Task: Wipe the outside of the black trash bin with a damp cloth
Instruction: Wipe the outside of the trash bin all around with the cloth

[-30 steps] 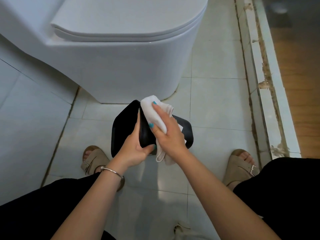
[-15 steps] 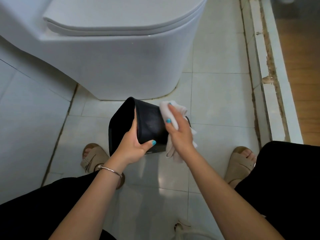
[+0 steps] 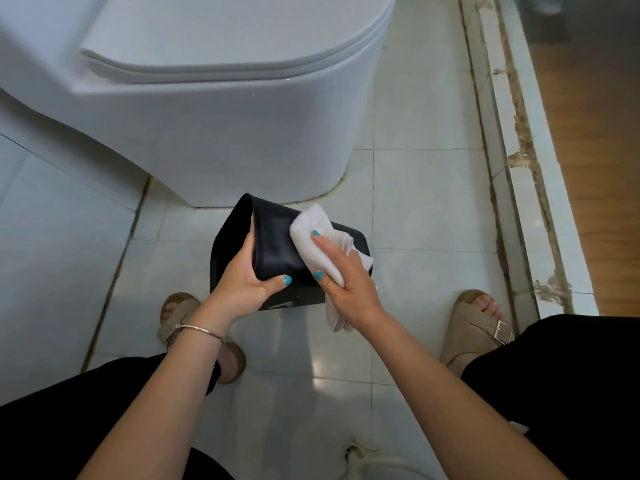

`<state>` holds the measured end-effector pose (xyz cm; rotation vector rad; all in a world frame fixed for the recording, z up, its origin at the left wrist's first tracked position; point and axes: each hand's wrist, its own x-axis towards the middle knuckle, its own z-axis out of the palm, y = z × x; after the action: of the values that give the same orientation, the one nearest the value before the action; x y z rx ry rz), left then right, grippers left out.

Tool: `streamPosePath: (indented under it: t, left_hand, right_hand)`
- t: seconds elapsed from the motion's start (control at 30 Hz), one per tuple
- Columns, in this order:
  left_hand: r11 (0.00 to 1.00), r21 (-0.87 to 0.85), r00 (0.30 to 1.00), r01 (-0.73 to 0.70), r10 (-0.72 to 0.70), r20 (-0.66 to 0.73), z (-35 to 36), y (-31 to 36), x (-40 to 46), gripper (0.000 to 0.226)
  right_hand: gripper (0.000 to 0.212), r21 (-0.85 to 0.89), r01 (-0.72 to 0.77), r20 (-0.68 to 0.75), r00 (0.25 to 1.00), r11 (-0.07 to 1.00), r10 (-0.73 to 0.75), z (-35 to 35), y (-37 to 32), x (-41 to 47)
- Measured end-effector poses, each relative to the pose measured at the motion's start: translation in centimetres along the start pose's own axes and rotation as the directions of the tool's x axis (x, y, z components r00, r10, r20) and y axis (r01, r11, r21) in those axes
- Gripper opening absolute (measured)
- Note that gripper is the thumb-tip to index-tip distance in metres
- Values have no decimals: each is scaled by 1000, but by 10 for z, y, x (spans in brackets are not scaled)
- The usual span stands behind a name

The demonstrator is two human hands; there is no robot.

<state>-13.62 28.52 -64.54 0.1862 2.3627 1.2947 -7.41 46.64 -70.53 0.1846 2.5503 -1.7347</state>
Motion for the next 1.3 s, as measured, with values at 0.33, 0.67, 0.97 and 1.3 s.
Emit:
streamPosePath:
  t: [0.33, 0.67, 0.97, 1.3]
  left_hand:
    - [1000, 4, 997, 21, -21, 69, 5, 8, -1, 56]
    - [999, -30, 999, 44, -44, 10, -3, -1, -6, 108]
    - [994, -106, 1000, 14, -13, 16, 4, 0, -9, 95]
    - [998, -50, 999, 49, -49, 4, 5, 0, -11, 102]
  right_hand:
    - [49, 6, 199, 34, 979, 980, -199, 23, -44, -8]
    - [54, 14, 73, 1, 997, 997, -73, 2, 21, -17]
    - [51, -39, 384, 42, 923, 923, -382, 22, -21, -13]
    - [55, 107, -37, -111, 993, 994, 48, -6, 29, -25]
